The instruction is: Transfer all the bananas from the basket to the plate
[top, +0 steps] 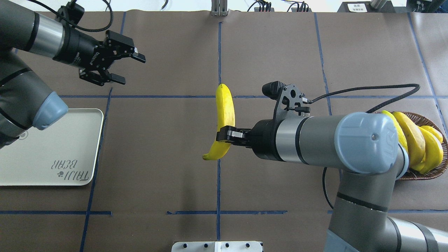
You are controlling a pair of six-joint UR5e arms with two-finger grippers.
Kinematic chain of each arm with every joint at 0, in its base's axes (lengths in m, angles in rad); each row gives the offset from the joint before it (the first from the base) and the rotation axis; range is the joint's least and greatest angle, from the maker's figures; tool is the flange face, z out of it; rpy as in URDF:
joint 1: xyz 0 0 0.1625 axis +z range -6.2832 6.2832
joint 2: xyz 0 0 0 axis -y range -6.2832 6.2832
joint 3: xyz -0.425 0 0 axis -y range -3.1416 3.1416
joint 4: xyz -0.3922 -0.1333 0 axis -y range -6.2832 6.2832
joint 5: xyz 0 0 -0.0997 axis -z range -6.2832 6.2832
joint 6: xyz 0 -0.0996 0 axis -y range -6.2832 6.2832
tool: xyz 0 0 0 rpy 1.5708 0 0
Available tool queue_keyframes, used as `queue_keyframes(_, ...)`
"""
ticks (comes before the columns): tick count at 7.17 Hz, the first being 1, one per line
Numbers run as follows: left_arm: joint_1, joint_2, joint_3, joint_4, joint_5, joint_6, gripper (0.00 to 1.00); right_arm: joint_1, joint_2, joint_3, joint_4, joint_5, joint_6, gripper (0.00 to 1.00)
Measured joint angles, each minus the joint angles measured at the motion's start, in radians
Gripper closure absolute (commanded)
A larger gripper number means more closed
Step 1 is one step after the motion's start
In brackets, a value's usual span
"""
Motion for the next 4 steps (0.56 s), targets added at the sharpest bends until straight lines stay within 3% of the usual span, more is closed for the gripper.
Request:
queue_keyframes(2,0.050,-0.080,-0.001,0.002,0.006,-0.096,0.01,-0.042,0.006,-0.001,0.017,-0.039,0.000,0.99)
queue_keyframes(4,0.141,-0.121,-0.001,0.003,0.079,-0.114,0.01,-0.057,0.025,-0.001,0.019,-0.045,0.000,0.99)
